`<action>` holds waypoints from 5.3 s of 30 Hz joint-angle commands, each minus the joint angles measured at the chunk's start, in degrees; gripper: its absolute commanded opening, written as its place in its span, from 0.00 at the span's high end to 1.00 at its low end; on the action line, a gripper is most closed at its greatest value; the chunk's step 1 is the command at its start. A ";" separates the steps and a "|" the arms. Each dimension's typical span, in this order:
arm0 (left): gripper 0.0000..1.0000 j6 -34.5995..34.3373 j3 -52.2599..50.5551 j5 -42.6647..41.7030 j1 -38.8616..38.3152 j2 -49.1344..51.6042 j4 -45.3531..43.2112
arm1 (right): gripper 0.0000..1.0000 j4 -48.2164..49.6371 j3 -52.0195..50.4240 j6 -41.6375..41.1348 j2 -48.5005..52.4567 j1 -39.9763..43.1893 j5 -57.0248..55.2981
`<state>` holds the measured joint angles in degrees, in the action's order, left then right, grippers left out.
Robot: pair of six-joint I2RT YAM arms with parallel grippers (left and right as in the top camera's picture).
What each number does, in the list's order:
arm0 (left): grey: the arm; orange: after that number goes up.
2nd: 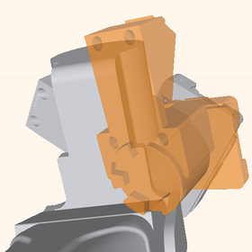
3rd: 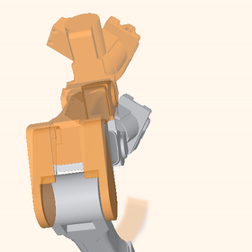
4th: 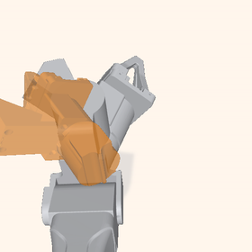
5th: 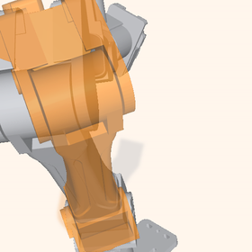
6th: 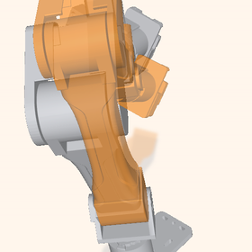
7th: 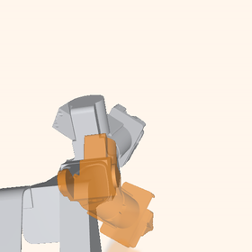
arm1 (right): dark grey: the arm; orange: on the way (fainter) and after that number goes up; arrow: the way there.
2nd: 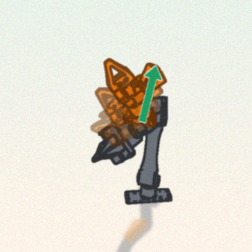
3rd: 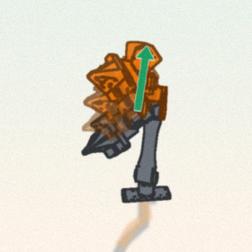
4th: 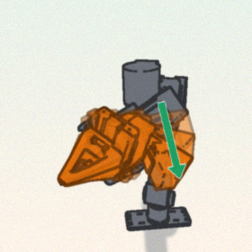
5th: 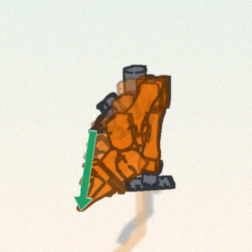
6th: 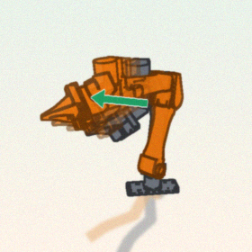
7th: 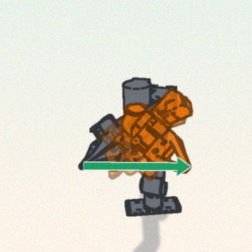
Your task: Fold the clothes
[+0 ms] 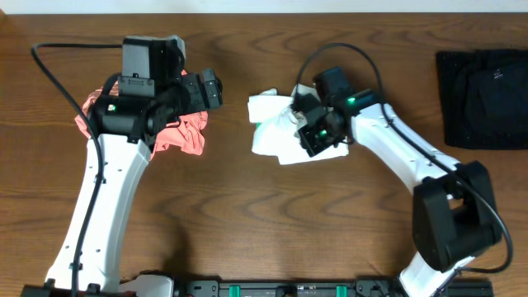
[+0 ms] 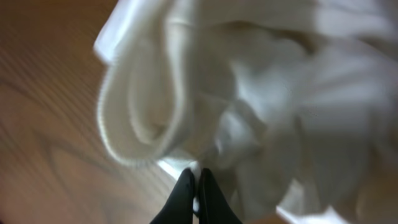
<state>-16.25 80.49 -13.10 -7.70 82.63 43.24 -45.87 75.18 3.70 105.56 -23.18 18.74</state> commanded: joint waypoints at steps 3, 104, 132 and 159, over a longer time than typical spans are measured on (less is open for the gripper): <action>0.02 1.03 -0.11 0.63 0.20 1.79 0.24 | 0.99 -6.25 -0.02 -13.42 -4.52 3.23 -0.52; 0.02 3.17 -0.66 3.37 0.20 3.21 1.51 | 0.99 -17.11 12.70 1.09 1.79 5.99 -6.75; 0.02 3.78 -0.66 5.27 0.20 3.21 1.55 | 0.38 -24.79 5.49 -6.21 0.76 15.65 -14.25; 0.02 -8.04 -0.66 4.81 18.49 0.42 5.18 | 0.35 -14.56 18.34 -0.85 10.51 -11.91 -23.26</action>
<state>-23.18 80.27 -8.58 9.32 84.09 47.66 -60.53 93.67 2.37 114.21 -32.71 -0.05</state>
